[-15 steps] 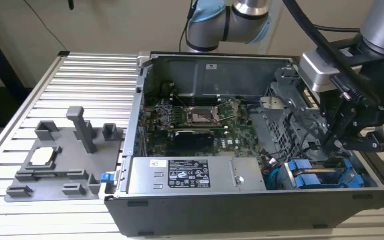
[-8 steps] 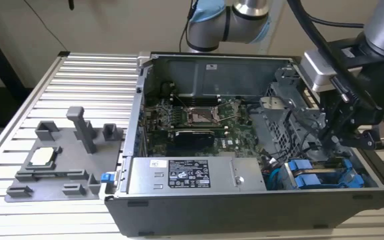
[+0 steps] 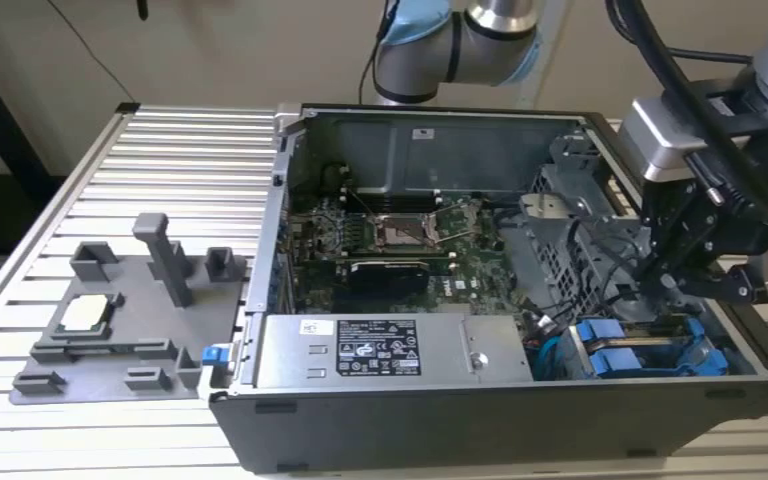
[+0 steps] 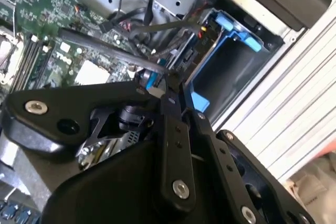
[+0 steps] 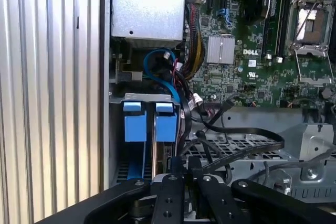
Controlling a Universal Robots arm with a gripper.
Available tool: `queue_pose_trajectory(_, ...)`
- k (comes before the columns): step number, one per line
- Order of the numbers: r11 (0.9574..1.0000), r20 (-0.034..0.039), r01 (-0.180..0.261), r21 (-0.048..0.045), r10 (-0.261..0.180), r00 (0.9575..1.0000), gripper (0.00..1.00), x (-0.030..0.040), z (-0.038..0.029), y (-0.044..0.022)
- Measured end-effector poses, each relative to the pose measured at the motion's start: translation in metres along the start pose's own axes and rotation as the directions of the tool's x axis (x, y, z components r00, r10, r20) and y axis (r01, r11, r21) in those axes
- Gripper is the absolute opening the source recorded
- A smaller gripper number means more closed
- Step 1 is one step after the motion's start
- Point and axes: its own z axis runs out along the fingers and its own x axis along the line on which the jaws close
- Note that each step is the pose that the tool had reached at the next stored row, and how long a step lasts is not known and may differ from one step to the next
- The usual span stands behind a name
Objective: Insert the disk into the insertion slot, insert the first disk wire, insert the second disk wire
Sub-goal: 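Insert the second disk wire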
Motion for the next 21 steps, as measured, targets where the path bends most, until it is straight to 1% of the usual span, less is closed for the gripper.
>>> queue_pose_trajectory(1,1.0000,0.0014,0.000,0.0000,0.000,1.0000,0.16,0.0005,0.0015,-0.0004)
queue_pose_trajectory(8,1.0000,0.0010,0.000,0.0000,0.000,1.0000,0.16,0.0022,0.0084,-0.0029)
queue_pose_trajectory(13,1.0000,0.0013,-0.001,-0.0015,0.001,1.0000,0.16,0.0050,0.0125,-0.0074)
queue_pose_trajectory(18,1.0000,0.0006,-0.008,-0.0009,0.008,1.0000,0.16,0.0077,0.0158,-0.0077)
queue_pose_trajectory(21,0.9998,-0.0005,-0.021,0.0008,0.021,0.9998,0.16,0.0084,0.0190,-0.0077)
